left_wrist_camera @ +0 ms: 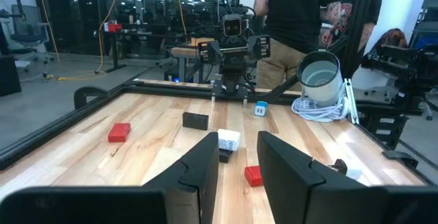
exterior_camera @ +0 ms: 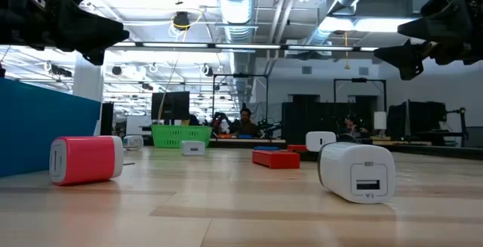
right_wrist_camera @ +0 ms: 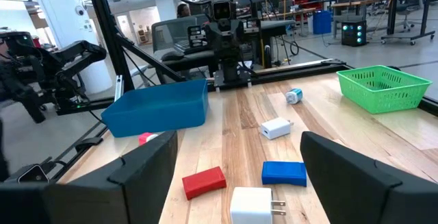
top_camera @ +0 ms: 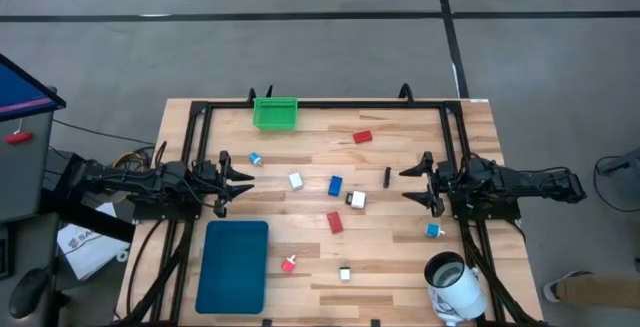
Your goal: Pick & Place Office items
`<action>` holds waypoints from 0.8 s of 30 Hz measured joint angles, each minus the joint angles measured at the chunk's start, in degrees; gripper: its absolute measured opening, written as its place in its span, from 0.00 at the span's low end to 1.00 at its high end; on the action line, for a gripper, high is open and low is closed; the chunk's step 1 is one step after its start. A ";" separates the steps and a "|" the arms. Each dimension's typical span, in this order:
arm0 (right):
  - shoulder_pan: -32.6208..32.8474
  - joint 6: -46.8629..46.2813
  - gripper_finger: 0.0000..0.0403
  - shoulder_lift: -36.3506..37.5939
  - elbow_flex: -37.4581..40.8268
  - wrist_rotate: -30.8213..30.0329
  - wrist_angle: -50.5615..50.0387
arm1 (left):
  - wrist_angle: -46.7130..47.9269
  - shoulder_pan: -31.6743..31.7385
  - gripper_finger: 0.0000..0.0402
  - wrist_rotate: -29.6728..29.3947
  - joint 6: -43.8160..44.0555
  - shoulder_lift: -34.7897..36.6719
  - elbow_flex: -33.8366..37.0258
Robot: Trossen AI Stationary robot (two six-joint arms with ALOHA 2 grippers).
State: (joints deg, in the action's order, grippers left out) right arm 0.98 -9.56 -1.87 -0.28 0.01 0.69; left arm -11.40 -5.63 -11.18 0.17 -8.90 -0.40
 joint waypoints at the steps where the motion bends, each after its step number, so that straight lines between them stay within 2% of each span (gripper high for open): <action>1: 0.00 0.00 0.75 0.01 0.00 0.00 0.00 | -1.41 0.17 0.25 -0.64 -3.84 -0.38 0.02; 3: 0.01 0.00 0.75 0.01 0.00 -0.01 0.00 | -3.56 0.44 0.25 -1.56 -12.70 -0.87 0.01; 5: 0.01 0.00 0.75 0.00 -0.01 0.00 0.00 | -5.46 0.46 0.25 -1.67 -17.44 -1.19 0.01; 8: 0.00 0.00 0.75 0.00 -0.02 -0.02 0.00 | -6.64 0.46 0.25 -1.71 -17.78 -1.34 0.01; 12: 0.00 0.00 0.75 0.01 0.00 0.00 0.00 | -7.81 0.44 0.25 -5.11 -16.31 -1.45 0.01; 14: 0.02 0.00 0.75 0.00 -0.02 0.00 0.00 | -8.94 0.23 0.25 -4.64 -9.85 -1.45 0.02; 17: 0.01 0.00 0.75 0.00 0.00 0.00 0.00 | -11.76 -0.15 0.25 -3.32 9.47 -1.51 0.02; 20: 0.02 0.00 0.75 0.02 -0.02 0.00 0.00 | -14.96 -0.04 0.25 -5.56 26.53 -1.73 0.01; 24: 0.00 0.00 0.75 0.00 0.00 0.00 0.00 | -16.82 -0.04 0.25 -6.65 40.14 -1.76 0.00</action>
State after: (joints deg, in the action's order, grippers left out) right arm 0.97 -9.56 -1.87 -0.28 0.01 0.69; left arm -28.21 -5.67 -17.83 40.31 -10.66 -0.40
